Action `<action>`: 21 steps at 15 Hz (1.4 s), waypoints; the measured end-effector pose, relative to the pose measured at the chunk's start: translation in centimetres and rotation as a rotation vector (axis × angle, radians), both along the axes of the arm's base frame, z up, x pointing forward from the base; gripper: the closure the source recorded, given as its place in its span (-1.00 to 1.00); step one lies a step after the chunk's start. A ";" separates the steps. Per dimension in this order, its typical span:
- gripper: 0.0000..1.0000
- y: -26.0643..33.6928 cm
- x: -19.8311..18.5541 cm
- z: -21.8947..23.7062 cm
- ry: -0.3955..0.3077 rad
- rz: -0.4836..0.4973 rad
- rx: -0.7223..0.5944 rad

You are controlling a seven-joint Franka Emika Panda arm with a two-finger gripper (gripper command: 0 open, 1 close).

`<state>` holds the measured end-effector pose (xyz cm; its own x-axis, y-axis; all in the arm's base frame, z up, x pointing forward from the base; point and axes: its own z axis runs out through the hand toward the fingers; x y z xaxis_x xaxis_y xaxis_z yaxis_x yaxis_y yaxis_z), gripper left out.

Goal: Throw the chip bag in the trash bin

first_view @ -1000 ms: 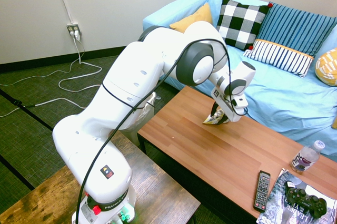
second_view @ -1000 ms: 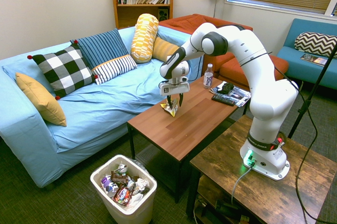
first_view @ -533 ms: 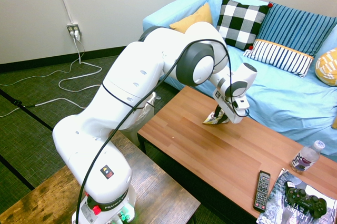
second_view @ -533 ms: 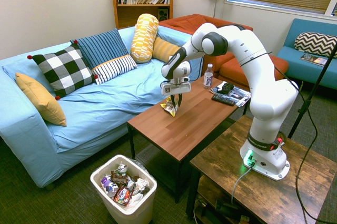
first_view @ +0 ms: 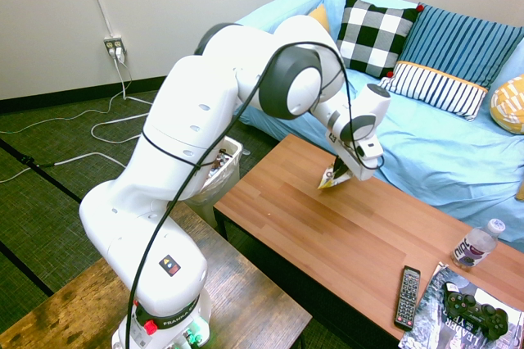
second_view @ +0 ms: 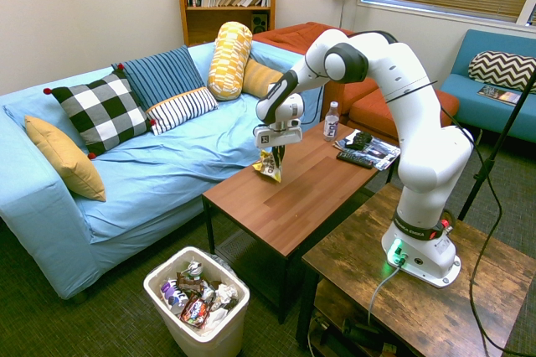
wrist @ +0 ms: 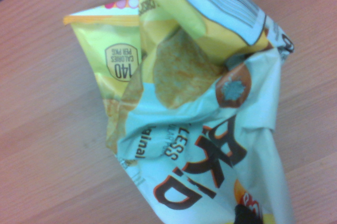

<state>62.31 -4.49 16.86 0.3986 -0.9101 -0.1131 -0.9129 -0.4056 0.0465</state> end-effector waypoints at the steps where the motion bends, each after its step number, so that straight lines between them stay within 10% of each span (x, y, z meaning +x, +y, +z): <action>1: 1.00 2.3 -0.5 1.5 -0.027 0.039 -0.010; 9: 1.00 28.6 -5.7 6.2 -0.132 0.351 -0.189; 17: 1.00 48.3 -11.6 -2.9 -0.042 0.582 -0.279; 18: -1.00 49.5 -12.2 -4.0 -0.031 0.601 -0.288; 21: -1.00 51.4 -13.3 -6.5 0.000 0.633 -0.316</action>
<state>49.04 46.91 10.37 0.8621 -0.4927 0.1184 -0.5060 -0.8255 0.2499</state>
